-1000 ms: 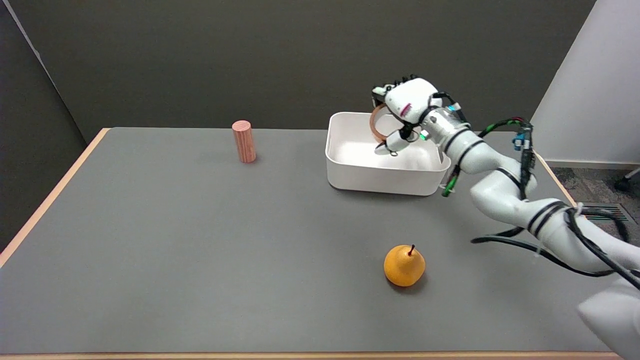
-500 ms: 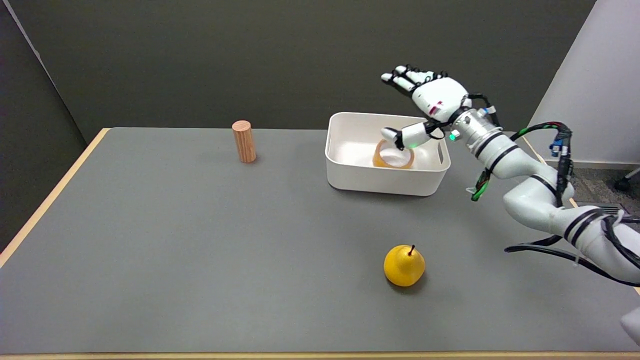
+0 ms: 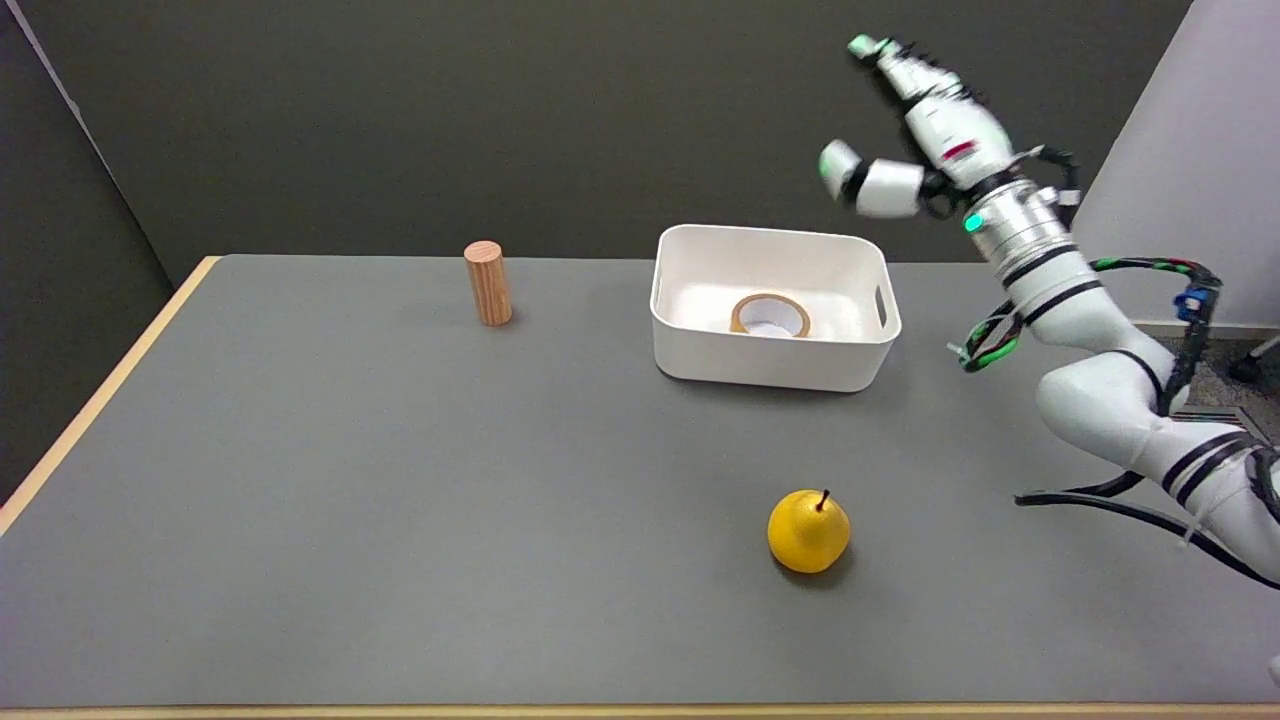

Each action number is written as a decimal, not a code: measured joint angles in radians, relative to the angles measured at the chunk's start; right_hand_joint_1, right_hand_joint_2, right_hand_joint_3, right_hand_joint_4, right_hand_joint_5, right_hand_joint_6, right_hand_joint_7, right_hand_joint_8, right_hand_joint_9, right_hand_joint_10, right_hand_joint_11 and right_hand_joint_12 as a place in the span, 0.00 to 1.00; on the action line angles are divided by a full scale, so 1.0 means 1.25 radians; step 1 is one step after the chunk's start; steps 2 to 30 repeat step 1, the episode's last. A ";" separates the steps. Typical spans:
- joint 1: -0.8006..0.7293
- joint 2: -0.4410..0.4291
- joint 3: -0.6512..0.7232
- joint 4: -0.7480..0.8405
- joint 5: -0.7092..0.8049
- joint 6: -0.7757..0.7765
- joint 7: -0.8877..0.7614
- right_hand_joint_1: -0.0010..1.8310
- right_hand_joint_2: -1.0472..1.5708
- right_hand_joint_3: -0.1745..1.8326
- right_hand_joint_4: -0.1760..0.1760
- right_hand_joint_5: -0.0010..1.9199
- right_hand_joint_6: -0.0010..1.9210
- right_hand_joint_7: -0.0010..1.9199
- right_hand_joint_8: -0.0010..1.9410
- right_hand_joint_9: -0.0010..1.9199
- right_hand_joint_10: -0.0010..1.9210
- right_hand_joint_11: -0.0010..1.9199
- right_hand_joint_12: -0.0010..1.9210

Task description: Place yellow tape into white box.

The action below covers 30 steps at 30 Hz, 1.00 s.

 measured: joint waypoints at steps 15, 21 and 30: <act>-0.006 -0.001 0.013 0.006 0.047 0.007 0.000 0.17 0.71 0.53 0.72 0.00 0.15 0.00 0.09 0.01 0.23 0.00 0.49; -0.006 -0.001 0.013 0.006 0.047 0.007 0.000 0.17 0.71 0.53 0.72 0.00 0.15 0.00 0.09 0.01 0.23 0.00 0.49; -0.006 -0.001 0.013 0.006 0.047 0.007 0.000 0.17 0.71 0.53 0.72 0.00 0.15 0.00 0.09 0.01 0.23 0.00 0.49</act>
